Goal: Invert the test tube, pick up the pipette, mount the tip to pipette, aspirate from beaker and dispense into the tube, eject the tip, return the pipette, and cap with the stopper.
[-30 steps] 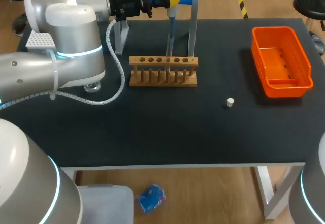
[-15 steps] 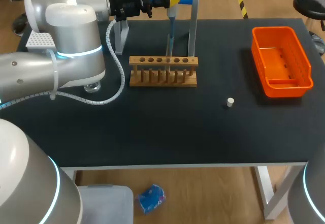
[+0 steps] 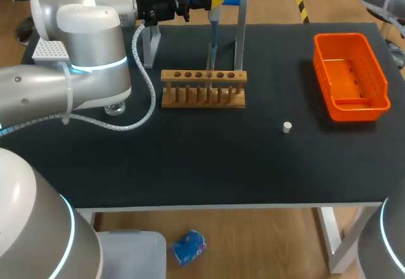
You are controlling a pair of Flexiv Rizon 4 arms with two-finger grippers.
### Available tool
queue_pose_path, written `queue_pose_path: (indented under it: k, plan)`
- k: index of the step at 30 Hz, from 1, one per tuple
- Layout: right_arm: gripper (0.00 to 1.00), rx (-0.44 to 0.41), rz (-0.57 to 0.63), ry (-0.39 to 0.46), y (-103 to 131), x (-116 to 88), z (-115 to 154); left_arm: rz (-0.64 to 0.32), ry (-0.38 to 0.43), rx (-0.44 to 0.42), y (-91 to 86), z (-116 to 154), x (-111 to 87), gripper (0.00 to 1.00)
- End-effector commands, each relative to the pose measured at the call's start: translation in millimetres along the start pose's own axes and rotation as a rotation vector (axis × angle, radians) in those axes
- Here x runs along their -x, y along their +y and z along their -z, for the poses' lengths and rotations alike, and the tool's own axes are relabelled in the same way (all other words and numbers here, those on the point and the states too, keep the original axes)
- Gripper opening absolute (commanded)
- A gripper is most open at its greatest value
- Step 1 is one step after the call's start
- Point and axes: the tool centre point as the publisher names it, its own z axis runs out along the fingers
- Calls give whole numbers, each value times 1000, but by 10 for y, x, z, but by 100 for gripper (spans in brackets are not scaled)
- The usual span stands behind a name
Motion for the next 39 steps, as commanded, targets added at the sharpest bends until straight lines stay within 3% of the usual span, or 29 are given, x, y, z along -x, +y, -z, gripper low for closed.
queue_pose_path:
  k: [1,5,16,39]
  plan:
    - [0,37,-6,10,-80,50,-53,-1,-6,-4,8,-10,-10,0]
    - [0,93,-15,26,-111,88,-91,-1,-6,-4,8,-10,-10,0]
    - [0,117,-19,37,-142,153,-143,-1,-6,-4,8,-10,-10,0]
    - [0,144,-38,42,-286,97,-191,-1,-6,-4,8,-10,-10,0]
